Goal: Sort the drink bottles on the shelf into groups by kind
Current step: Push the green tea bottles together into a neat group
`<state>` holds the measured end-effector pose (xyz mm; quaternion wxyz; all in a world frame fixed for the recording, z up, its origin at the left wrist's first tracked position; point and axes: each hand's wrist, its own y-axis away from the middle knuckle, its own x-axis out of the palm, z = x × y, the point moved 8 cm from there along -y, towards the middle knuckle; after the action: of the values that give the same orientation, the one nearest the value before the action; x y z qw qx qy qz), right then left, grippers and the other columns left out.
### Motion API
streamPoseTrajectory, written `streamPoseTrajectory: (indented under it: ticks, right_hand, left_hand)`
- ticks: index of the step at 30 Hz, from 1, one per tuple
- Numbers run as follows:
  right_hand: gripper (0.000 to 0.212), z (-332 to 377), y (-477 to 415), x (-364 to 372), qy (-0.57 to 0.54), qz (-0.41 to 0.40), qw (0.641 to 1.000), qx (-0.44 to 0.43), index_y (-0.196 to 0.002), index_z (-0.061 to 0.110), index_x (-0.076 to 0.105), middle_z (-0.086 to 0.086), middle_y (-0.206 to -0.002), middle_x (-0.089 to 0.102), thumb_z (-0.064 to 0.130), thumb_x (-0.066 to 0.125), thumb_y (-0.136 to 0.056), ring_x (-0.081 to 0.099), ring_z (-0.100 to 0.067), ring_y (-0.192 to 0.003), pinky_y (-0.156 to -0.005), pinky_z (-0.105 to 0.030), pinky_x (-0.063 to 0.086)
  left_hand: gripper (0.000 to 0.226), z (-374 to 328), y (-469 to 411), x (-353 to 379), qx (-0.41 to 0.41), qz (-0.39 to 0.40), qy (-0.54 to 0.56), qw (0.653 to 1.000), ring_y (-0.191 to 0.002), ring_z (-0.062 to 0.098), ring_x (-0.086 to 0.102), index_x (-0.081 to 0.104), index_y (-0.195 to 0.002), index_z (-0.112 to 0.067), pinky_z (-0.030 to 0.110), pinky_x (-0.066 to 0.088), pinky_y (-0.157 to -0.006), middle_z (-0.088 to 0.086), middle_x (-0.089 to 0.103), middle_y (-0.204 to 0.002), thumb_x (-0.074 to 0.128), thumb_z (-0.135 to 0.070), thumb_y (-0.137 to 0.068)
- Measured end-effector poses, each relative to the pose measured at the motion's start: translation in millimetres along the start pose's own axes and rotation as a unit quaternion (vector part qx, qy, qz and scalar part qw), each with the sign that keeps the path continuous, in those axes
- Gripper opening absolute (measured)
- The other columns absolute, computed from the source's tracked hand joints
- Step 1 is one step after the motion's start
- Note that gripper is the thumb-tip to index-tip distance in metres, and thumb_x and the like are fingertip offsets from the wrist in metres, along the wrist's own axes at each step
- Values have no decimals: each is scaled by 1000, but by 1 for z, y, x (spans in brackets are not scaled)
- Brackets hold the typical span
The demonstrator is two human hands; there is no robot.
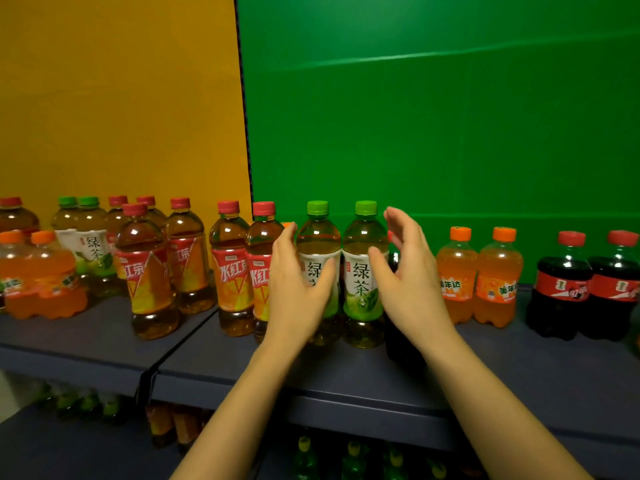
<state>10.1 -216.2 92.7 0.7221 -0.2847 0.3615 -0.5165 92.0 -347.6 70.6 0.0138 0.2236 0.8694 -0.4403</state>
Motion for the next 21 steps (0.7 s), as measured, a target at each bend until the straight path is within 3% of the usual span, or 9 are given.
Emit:
streamPoseTrajectory:
  ticks: [4,9,13,17,21]
  right_hand:
    - [58,0,-15,28,81,-20,996,23,-141,2,25,-13,-146,32,4,51,-89,29,-24,-136,-109,-23,19]
    - [67,-9,-21,43,152,-53,985,60,-144,1,16,-13,-152,22,10,53,-89,17,-25,-141,-112,-26,10]
    - [74,-19,-20,46,175,-44,979,95,-145,3,11,-12,-152,21,17,57,-88,17,-26,-141,-112,-31,15]
    - [74,-21,-19,41,174,-54,979,92,-143,5,19,-11,-145,28,18,62,-85,29,-27,-135,-111,-40,27]
    - [72,-22,-16,37,149,-55,984,87,-142,9,23,-8,-142,31,18,64,-83,32,-21,-133,-108,-30,29]
  left_hand:
    - [72,7,-17,12,-2,52,-8,999,-138,17,26,20,-144,-7,10,17,-103,7,28,-149,61,-21,-86]
    - [75,8,-22,29,28,94,-27,995,-143,28,13,13,-143,1,33,14,-116,18,16,-152,58,-19,-87]
    - [81,9,-26,32,39,77,-51,995,-138,31,20,12,-143,3,32,21,-111,18,18,-147,62,-18,-84]
    - [78,10,-28,28,58,34,-52,996,-128,30,32,26,-138,3,25,25,-104,18,31,-137,70,-16,-76]
    - [72,10,-25,20,73,0,-24,997,-121,24,40,34,-131,0,19,30,-96,14,35,-129,73,-13,-73]
